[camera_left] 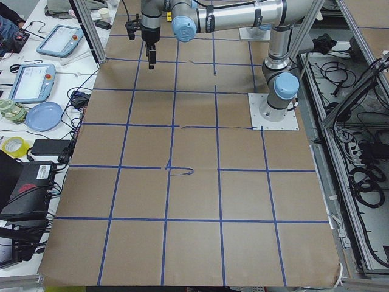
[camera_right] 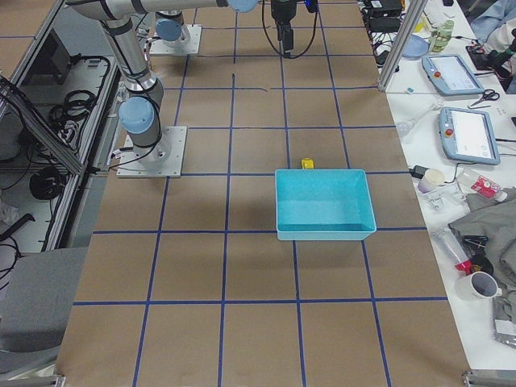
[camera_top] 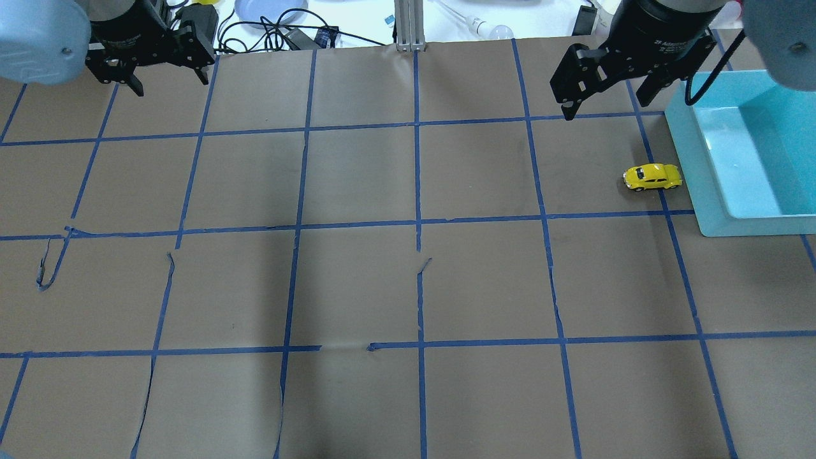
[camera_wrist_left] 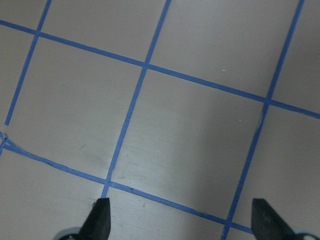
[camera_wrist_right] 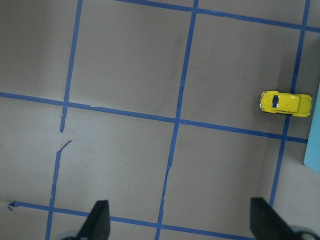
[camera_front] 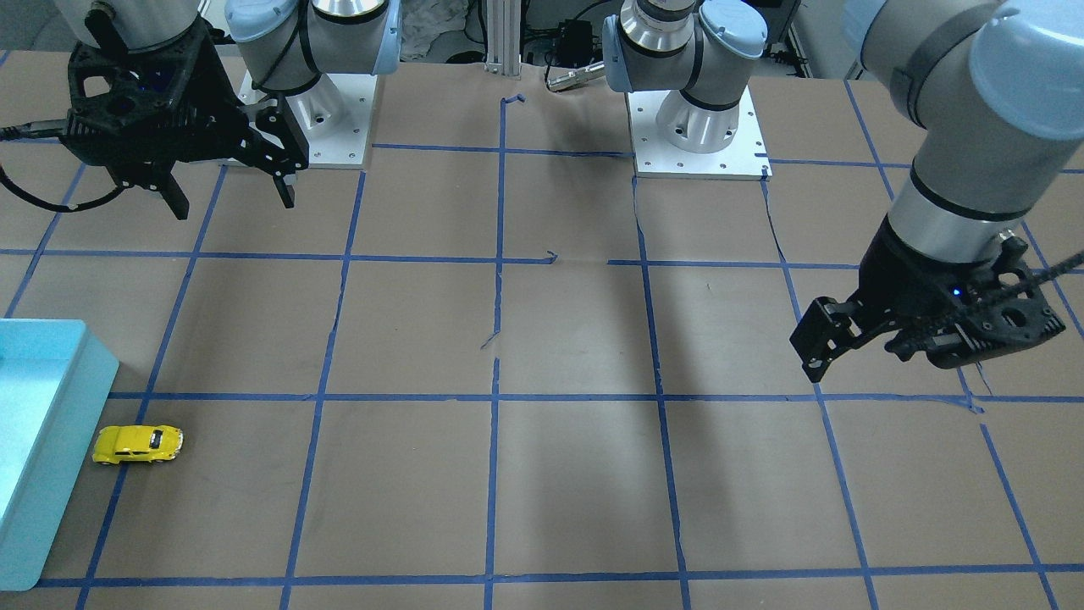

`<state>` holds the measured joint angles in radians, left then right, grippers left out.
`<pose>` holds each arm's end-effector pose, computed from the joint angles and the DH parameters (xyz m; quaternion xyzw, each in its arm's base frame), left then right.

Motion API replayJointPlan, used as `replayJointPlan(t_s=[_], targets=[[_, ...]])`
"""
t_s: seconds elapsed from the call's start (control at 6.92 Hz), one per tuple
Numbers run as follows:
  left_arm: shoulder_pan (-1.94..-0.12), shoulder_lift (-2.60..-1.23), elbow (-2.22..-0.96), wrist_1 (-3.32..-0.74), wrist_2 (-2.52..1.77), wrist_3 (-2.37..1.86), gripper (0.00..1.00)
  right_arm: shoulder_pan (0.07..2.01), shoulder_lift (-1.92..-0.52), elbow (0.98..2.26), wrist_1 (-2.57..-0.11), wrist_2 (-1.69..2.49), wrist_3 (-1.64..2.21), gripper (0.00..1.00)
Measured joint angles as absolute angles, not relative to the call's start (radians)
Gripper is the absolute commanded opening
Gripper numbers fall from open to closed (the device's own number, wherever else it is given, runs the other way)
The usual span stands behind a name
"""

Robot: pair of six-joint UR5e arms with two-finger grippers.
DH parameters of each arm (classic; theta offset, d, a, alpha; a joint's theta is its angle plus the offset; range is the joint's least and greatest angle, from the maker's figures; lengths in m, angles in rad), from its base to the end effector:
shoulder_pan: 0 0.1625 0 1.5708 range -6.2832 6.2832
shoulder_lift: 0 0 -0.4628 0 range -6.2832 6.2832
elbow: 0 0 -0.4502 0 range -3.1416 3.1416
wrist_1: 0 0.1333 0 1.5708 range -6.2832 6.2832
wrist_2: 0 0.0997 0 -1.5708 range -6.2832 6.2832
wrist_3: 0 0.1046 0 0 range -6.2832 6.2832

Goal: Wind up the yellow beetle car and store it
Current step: 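Lower the right gripper over the car beside the bin while left arm withdraws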

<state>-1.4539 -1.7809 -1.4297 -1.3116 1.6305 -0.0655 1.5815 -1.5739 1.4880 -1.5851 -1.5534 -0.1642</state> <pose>-0.0488 -0.6736 0.5004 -0.0934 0.9906 -0.0941 0.0321 0.1411 -0.5553 0.5698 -0.0877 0.9949 -0.0506 0.0048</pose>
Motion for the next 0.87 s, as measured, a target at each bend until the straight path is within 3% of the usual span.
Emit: replayJointPlan(t_s=[0.43,0.87], targets=[[-1.458,-1.713,-1.493,-1.325,1.580,0.096,1.00,1.550,-1.547,1.488,-1.601,-1.551,-0.567,1.00],[-1.461,-1.626,-1.526,-1.459,1.576,0.145,1.00,1.351,-1.447,1.487,-1.610,-1.538,-1.144,1.00]])
